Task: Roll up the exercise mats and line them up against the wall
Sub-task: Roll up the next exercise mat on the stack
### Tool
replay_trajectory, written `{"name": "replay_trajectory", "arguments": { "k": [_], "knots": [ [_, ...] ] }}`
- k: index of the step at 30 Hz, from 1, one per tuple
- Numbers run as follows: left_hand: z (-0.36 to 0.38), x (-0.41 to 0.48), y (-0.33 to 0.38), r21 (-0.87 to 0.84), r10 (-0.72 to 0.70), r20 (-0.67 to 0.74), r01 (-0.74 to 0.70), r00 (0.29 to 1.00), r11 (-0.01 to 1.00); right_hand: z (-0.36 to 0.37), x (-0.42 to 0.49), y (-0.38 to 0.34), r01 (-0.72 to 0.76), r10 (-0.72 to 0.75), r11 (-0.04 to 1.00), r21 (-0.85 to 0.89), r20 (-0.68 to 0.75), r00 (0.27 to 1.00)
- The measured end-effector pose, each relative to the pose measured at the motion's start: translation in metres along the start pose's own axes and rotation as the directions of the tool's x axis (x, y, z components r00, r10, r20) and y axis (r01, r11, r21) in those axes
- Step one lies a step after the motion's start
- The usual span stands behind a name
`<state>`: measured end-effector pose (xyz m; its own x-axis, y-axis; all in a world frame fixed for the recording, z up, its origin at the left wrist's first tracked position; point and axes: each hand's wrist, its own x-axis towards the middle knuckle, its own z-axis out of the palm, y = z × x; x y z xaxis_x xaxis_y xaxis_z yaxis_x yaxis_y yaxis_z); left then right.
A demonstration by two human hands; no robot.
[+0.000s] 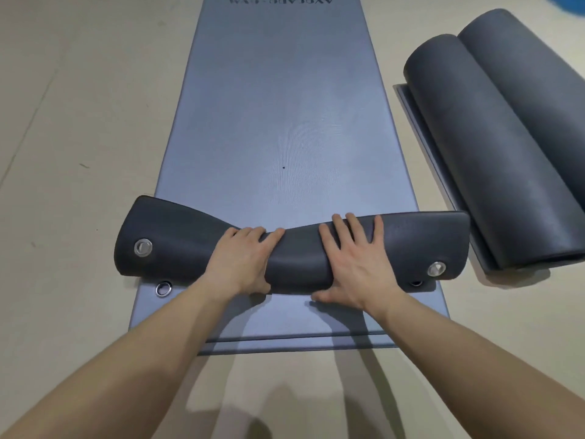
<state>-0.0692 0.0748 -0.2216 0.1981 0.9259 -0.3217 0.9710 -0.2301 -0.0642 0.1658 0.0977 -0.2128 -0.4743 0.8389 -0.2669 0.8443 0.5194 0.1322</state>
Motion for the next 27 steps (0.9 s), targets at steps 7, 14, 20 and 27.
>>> {"name": "replay_trajectory", "arguments": {
  "k": [7, 14, 20, 27],
  "knots": [
    [0.000, 0.011, -0.010, -0.010, 0.015, 0.038, -0.014, 0.999, 1.000, 0.004, 0.035, 0.012, 0.060, -0.099, 0.977, 0.203, 0.187, 0.977],
    [0.017, -0.013, -0.043, 0.080, -0.051, 0.000, 0.051, 0.999, 0.995, 0.003, 0.046, 0.014, 0.085, -0.130, 0.975, 0.206, 0.214, 0.968],
    [-0.009, -0.008, -0.040, -0.095, -0.071, 0.152, 0.086, 0.986, 0.992, -0.016, 0.043, 0.016, 0.040, -0.110, 0.967, 0.250, 0.274, 0.955],
    [-0.051, -0.017, -0.039, -0.339, 0.072, 0.480, 0.109, 0.875, 0.935, -0.062, 0.021, 0.022, -0.020, -0.165, 0.944, 0.330, 0.523, 0.836]
  ]
}}
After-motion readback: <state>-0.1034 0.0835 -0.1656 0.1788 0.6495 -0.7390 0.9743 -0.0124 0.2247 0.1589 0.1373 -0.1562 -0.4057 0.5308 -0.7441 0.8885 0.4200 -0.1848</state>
